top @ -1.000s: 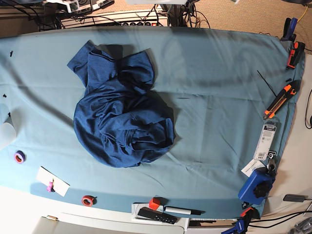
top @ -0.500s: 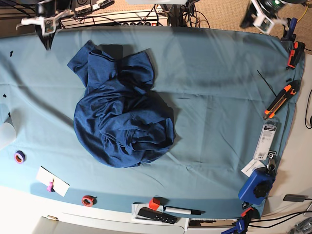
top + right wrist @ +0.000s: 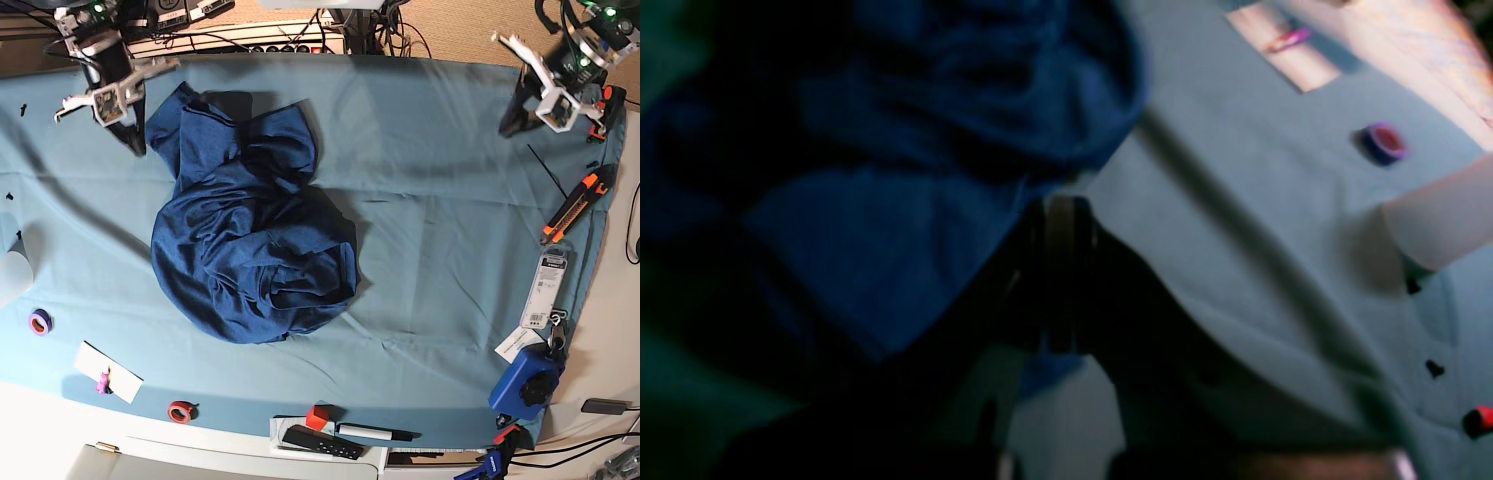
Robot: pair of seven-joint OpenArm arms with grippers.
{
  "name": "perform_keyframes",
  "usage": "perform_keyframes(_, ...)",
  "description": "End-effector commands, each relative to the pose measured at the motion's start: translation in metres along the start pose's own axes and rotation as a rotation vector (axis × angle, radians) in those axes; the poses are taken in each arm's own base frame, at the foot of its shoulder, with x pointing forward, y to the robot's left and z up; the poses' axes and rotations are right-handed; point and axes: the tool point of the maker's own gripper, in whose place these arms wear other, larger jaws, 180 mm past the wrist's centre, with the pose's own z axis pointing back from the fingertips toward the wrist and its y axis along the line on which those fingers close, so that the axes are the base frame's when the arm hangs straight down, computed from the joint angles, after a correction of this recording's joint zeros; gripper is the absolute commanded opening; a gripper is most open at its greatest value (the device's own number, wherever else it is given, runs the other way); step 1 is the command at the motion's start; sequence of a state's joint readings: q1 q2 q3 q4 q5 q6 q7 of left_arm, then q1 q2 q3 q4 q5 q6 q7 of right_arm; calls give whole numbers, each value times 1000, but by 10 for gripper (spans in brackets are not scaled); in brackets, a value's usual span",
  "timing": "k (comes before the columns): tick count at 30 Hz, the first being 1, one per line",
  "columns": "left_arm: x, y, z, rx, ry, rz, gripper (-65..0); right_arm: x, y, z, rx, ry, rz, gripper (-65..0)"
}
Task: Layout the t-shirt on the table in an organized manner, then fold the t-shirt properly
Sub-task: 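Lower the right gripper onto the crumpled blue t-shirt and grasp it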
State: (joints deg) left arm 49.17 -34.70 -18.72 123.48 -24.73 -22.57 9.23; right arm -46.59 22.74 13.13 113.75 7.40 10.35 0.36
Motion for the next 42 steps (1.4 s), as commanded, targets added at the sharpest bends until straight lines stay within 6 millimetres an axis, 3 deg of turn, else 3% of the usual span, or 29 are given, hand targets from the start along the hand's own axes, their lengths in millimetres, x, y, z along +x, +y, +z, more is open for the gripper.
perform_keyframes(1, 11, -2, 0, -13, -42, -2, -650, 12, -5, -3, -23, -39, 5, -650)
perform_keyframes(5, 22, -10, -8, -52, -88, 29, -650, 18, -10, -20, -86, -36, 16, -650)
perform_keyframes(10, 32, -5, -16, -34, -118, 73, -650, 39, -16, -36, -144, -106, 23, -650)
perform_keyframes(14, 32, -1, -22, -20, -103, 73, -548, 48, -17, -47, -146, -113, 65, -650)
perform_keyframes(18, 32, -1, -22, -19, -97, 71, -413, 53, 5, -60, -19, -100, 78, -650)
perform_keyframes(23, 32, -1, -22, -18, -97, 70, -409, 75, 42, -72, 97, -164, 86, -373)
perform_keyframes(29, 32, -1, -22, -18, -98, 70, -409, 89, 73, -91, 92, -159, 174, -360)
perform_keyframes(33, 32, -1, -23, -18, -97, 71, -409, 100, 90, -102, 90, -158, 131, -353)
perform_keyframes(37, 31, -1, -22, -18, -97, 71, -409, 105, 98, -112, 88, -155, 78, -303)
perform_keyframes(42, 30, -1, -23, -19, -89, 71, -409, 91, 101, -122, 89, -90, 61, -297)
